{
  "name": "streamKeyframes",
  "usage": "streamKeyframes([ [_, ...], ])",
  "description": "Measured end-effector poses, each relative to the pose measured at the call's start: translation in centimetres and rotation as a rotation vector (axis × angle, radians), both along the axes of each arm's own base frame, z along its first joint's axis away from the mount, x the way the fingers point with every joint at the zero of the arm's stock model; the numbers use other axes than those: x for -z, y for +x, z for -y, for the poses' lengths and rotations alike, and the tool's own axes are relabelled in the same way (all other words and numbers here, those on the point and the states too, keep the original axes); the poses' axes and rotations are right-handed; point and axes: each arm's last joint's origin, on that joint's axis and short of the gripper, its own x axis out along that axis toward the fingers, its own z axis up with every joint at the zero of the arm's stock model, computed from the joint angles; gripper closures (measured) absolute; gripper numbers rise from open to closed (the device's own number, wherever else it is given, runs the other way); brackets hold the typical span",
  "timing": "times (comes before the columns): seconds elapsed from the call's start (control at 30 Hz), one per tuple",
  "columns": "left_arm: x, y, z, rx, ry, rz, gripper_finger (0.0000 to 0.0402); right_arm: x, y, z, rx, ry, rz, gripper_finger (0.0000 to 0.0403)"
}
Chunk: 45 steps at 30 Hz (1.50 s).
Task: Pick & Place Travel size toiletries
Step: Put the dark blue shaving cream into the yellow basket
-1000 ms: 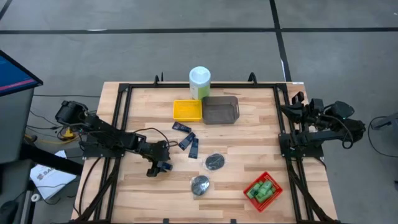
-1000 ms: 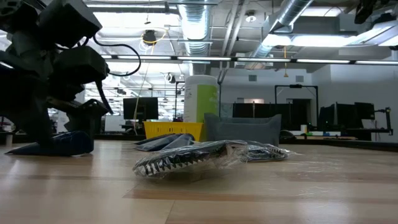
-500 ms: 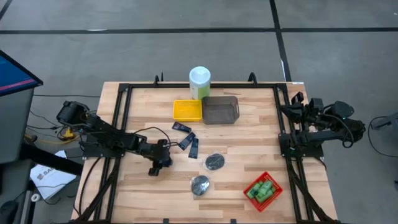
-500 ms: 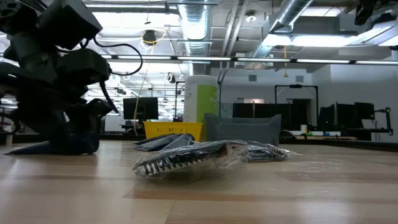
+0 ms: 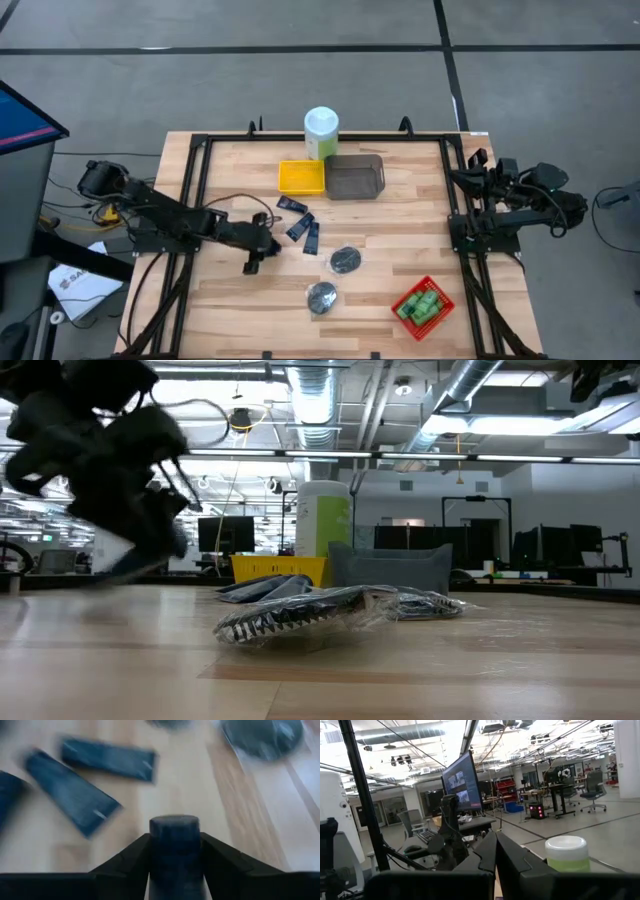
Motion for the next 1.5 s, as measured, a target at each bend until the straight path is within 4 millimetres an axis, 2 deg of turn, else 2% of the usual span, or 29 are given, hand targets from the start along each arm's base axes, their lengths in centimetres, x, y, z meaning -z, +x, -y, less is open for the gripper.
streamKeyframes([
  [0.23, -3.6, 0.6, -2.8, -0.115, 0.147, 0.230, 0.0280, 0.0, 0.0, 0.0, 0.000, -0.001, -0.006, 0.0402],
  [0.33, -5.5, 1.5, -4.5, -0.172, 0.218, 0.298, 0.0277, 0.0, 0.0, 0.0, 0.000, 0.003, -0.005, 0.0402],
  [0.5, -8.2, 2.9, -7.9, -0.273, 0.327, 0.345, 0.0253, 0.0, 0.0, 0.0, -0.002, 0.010, 0.000, 0.0402],
  [0.67, -9.5, 4.1, -11.6, -0.348, 0.365, 0.348, 0.0265, 0.0, 0.0, 0.0, -0.003, 0.018, 0.003, 0.0402],
  [0.8, -8.9, 5.4, -13.9, -0.331, 0.348, 0.308, 0.0274, 0.0, 0.0, 0.0, -0.013, 0.059, 0.012, 0.0402],
  [1.03, -5.8, 7.7, -16.6, -0.315, 0.338, 0.178, 0.0254, 0.0, 0.0, 0.0, -0.015, 0.068, 0.014, 0.0402],
  [1.33, -3.1, 8.4, -17.6, -0.266, 0.333, 0.087, 0.0273, 0.0, 0.0, 0.0, -0.023, 0.096, 0.020, 0.0402],
  [1.5, -2.5, 8.5, -17.6, -0.254, 0.319, 0.069, 0.0263, 0.0, 0.0, 0.0, -0.024, 0.100, 0.021, 0.0402],
])
